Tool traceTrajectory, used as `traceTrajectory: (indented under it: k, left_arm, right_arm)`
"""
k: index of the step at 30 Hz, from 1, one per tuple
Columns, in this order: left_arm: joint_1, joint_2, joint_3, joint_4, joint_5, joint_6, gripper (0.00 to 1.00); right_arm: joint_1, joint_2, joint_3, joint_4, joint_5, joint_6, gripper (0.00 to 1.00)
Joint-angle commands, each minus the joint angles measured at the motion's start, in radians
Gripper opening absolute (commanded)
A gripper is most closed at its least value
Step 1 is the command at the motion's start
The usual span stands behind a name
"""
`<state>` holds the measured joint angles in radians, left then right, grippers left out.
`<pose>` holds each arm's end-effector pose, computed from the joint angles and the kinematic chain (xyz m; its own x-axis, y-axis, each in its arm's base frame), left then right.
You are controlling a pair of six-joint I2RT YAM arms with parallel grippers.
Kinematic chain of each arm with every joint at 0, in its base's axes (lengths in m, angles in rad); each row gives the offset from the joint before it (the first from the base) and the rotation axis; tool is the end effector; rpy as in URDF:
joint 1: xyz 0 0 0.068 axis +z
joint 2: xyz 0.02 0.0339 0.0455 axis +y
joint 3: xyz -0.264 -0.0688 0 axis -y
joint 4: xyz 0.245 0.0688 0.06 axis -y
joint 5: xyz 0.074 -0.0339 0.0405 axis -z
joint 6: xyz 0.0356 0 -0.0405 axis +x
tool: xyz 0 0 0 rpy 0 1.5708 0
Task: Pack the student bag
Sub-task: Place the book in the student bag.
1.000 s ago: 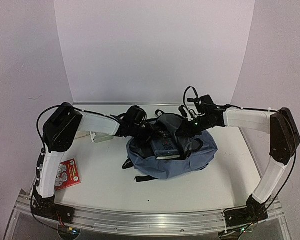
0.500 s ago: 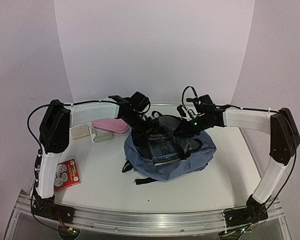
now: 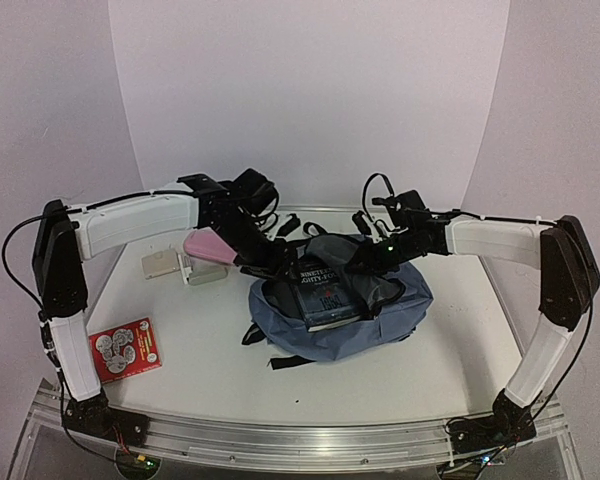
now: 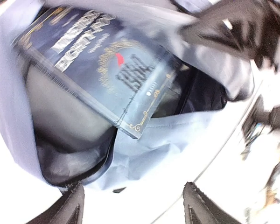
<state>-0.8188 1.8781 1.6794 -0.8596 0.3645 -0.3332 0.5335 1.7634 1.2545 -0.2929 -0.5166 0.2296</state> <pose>0.2670 -0.3041 0.2821 -0.8248 0.4345 -0.3618 0.5629 0.6907 -0.4540 0.3240 0.2118 0.2302 -0.7705 -0.2252 -0.5964 -0.5778 0.6421 0.5039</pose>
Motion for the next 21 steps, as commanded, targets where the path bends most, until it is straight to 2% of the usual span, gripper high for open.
traceTrajectory:
  k: [1,4,8,14,18,21]
  left_arm:
    - [-0.065,0.037,0.015,0.014,-0.071,0.365,0.61]
    - [-0.079,0.117,0.096,-0.05,-0.079,0.458,0.55]
    - [-0.092,0.195,0.151,-0.078,-0.049,0.514,0.55]
    - [-0.115,0.275,0.169,-0.106,-0.047,0.55,0.61]
    - [-0.12,0.312,0.16,-0.107,-0.07,0.567,0.6]
    - [-0.13,0.344,0.173,-0.139,-0.079,0.595,0.56]
  right_arm:
    - [0.003,-0.013,-0.007,0.031,-0.02,0.004,0.09]
    - [0.003,-0.013,-0.003,0.031,-0.02,0.007,0.09]
    - [0.002,-0.015,-0.001,0.029,-0.018,0.008,0.1]
    - [0.002,-0.014,-0.001,0.028,-0.016,0.01,0.1]
    - [0.002,-0.011,-0.001,0.028,-0.016,0.009,0.1]
    - [0.002,-0.009,-0.002,0.028,-0.016,0.008,0.1]
